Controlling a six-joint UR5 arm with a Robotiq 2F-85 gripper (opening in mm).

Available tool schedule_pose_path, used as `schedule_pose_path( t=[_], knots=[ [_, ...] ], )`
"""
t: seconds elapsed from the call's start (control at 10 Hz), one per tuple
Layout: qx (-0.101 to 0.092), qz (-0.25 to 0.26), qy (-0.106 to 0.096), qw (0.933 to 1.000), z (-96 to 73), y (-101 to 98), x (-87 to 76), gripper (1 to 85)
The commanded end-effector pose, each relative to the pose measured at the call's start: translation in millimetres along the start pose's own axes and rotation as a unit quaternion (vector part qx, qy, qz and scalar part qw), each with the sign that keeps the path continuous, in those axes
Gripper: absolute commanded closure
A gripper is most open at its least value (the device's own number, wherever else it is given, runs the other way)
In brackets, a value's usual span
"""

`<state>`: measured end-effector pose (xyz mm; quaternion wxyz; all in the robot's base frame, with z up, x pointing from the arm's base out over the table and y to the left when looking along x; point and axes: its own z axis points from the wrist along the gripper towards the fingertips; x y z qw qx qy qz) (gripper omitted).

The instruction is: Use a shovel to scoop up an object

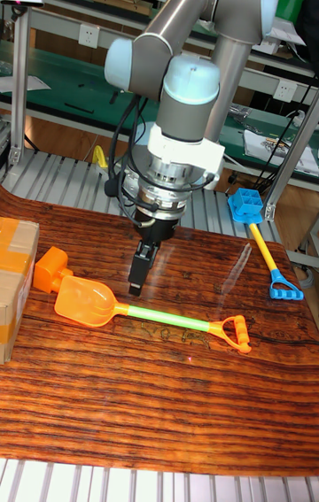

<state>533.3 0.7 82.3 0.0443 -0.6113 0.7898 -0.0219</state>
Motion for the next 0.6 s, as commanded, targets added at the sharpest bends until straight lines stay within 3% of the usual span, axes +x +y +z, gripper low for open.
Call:
schedule_pose_path(
  t=[0.0,0.5],
  knots=[
    [0.003,0.008,-0.009,0.9999,-5.4,-2.9,-3.2,8.3],
    [0.008,0.020,-0.016,0.9996,-8.7,-8.5,-7.4,9.3]
  ],
)
